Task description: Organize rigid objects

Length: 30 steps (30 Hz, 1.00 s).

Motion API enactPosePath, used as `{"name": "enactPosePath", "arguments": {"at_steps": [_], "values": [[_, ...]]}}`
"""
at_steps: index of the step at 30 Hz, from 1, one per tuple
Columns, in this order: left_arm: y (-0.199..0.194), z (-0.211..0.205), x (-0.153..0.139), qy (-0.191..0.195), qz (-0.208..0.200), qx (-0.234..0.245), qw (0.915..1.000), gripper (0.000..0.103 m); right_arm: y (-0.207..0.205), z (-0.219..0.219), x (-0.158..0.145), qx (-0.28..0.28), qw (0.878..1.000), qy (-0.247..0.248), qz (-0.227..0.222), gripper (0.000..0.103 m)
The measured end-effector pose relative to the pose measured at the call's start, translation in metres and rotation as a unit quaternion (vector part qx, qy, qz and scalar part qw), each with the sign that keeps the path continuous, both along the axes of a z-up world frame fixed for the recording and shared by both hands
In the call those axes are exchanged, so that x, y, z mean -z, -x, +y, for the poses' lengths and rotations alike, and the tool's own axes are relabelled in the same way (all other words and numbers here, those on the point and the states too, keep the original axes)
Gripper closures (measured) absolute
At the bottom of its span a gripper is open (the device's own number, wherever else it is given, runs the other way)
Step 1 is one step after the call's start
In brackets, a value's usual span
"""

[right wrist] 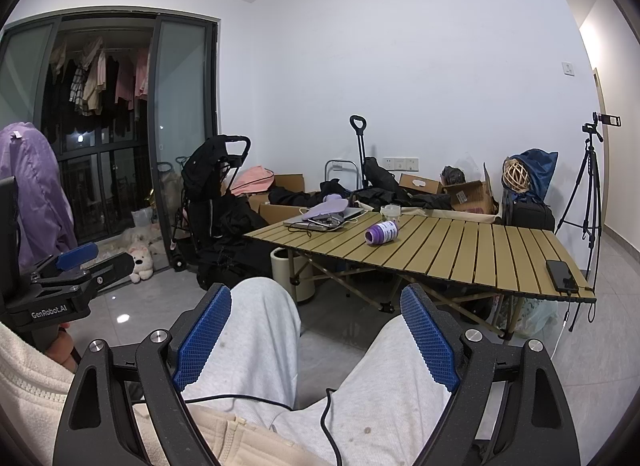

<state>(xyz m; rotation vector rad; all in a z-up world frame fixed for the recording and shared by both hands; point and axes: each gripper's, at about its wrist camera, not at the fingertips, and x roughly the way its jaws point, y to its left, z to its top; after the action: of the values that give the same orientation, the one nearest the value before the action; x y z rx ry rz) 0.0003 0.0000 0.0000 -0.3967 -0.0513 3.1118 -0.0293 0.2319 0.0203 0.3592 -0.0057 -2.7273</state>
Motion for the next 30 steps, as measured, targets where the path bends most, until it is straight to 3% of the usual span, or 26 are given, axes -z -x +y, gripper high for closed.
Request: {"name": "enactPosePath", "arguments": {"at_steps": [30], "values": [[-0.0007, -0.0006, 0.0032, 0.0, -0.001, -0.001, 1.0, 0.0, 0.0022, 0.0023, 0.001, 0.0, 1.0, -0.001, -0.002, 0.012]]}}
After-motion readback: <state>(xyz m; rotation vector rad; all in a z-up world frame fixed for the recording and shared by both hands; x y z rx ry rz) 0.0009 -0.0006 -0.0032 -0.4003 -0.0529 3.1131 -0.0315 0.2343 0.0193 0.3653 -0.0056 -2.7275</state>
